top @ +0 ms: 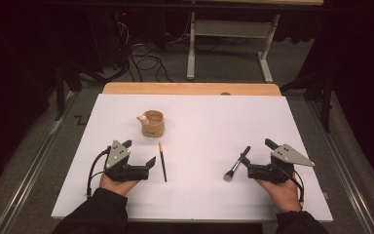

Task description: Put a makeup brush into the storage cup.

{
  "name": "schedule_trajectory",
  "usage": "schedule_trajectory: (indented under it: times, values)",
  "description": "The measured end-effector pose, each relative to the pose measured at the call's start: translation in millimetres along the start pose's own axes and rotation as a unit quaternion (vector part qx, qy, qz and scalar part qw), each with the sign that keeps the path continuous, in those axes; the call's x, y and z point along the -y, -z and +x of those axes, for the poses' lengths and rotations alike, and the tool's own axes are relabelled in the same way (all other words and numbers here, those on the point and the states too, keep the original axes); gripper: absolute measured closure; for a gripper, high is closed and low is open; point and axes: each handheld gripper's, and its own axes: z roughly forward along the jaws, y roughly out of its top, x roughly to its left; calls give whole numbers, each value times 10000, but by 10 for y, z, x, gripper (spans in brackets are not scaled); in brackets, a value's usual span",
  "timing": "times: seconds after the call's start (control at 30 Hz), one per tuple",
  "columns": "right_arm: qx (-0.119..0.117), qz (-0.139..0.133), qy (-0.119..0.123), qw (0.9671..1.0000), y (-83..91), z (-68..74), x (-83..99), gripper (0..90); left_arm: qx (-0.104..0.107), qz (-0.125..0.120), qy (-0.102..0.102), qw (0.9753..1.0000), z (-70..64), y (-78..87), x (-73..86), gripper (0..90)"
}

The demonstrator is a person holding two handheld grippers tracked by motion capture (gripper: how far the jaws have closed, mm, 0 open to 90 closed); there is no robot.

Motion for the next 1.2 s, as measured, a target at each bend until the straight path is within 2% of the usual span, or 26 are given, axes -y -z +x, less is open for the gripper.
schedule_trajectory:
  times: [0.87, 0.97, 1.2]
  values:
    - [23, -30, -43, 10000, -7, -43, 56, 5, -10, -2, 60, 10000, 29, 8, 8, 1]
    - [44, -65, -127, 9999, -8, -41, 48, 5, -1, 9, 57, 10000, 29, 7, 9, 1]
    - [56, -93, -150, 9998, -1, -23, 23, 5, -6, -17, 61, 10000, 34, 14, 8, 1]
